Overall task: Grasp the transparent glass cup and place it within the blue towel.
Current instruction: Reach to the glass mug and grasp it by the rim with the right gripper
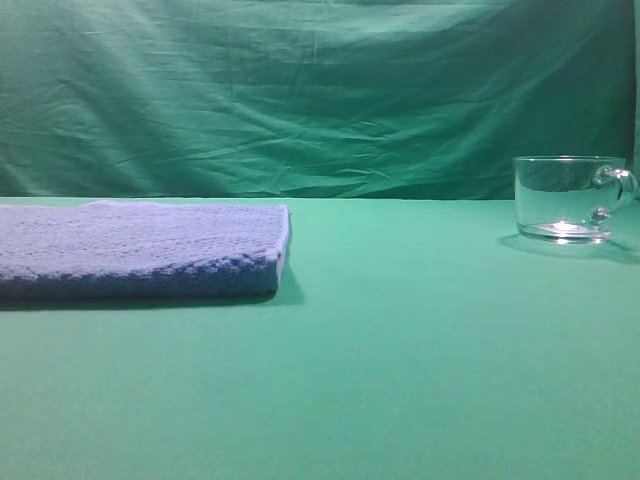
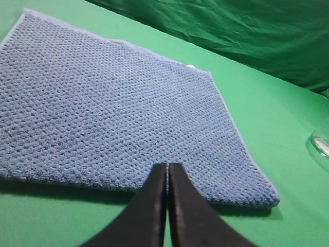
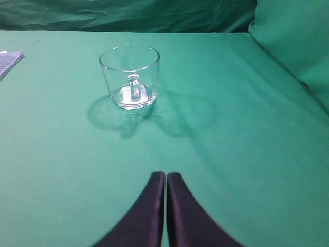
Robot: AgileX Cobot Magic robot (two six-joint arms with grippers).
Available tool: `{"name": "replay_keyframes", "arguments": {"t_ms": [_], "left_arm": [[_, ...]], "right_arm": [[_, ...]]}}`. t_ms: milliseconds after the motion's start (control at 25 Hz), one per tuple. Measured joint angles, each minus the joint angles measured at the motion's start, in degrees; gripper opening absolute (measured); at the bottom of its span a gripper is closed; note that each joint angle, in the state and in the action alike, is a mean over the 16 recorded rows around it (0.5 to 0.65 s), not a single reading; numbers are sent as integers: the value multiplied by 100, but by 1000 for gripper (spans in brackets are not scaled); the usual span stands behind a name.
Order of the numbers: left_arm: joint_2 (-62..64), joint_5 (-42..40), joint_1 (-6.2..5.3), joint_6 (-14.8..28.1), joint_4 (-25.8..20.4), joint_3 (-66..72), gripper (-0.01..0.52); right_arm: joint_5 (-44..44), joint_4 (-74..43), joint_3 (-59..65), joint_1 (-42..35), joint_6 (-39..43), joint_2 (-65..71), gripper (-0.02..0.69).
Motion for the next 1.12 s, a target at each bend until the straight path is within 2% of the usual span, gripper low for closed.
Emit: {"name": "replay_keyframes", "arguments": {"t_ms": [320,600,880,1120], "left_arm": [[0,0,0,0,0,0,0],[0,0,0,0,0,0,0],[0,0,0,0,0,0,0],[0,0,0,0,0,0,0]], "right_arm": [[-623,433,-52,0,85,0,0],[-836,1001,-668,0,62,236,0],[-124,1488,-1774,0,-170,1222,0],[774,1751,-2694,0,-763,2620,3]]}}
